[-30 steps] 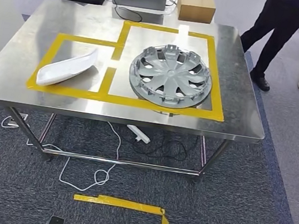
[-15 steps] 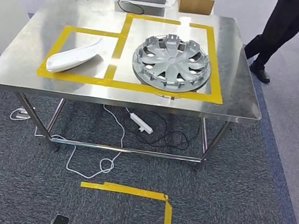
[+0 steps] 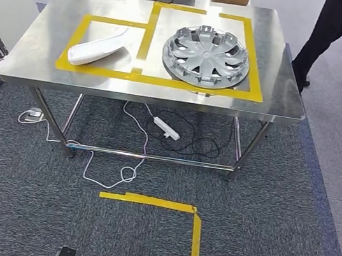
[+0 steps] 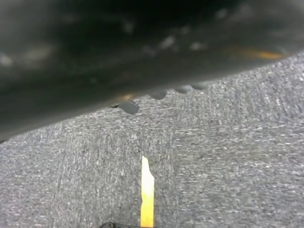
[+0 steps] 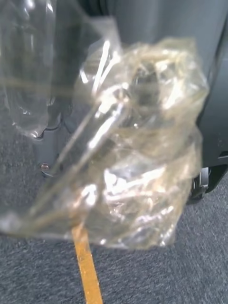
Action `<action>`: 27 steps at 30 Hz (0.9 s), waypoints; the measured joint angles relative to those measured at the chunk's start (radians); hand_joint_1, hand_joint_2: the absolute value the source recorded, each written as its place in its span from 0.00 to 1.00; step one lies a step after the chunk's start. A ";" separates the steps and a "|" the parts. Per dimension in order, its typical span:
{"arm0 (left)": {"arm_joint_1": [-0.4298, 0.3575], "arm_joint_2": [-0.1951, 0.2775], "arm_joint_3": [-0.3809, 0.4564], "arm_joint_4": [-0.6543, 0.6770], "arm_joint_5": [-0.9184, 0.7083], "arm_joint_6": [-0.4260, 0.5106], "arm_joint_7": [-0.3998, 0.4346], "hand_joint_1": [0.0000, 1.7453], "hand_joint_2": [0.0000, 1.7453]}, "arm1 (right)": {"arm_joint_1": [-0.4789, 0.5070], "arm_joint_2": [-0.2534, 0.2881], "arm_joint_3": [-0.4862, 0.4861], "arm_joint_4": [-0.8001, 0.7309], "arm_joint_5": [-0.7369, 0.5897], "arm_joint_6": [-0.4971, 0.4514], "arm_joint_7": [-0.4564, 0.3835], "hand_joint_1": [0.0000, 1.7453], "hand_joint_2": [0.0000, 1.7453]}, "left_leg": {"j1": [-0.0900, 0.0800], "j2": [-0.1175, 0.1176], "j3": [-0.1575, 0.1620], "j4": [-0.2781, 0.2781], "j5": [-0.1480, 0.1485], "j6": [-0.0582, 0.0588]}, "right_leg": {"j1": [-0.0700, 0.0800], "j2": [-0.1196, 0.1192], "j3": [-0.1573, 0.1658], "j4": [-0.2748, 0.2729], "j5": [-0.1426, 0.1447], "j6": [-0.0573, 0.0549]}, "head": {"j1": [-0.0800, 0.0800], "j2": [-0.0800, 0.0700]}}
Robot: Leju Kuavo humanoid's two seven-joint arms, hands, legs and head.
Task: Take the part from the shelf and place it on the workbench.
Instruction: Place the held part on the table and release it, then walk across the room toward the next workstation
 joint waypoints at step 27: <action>-0.006 -0.001 0.000 0.001 -0.008 0.005 0.000 0.00 0.00 | -0.003 -0.002 -0.003 0.000 0.002 0.003 -0.001 0.00 0.00 | 0.008 0.001 0.032 0.042 -0.037 -0.040 | -0.005 -0.002 -0.023 0.021 0.021 -0.015 | 0.000 0.000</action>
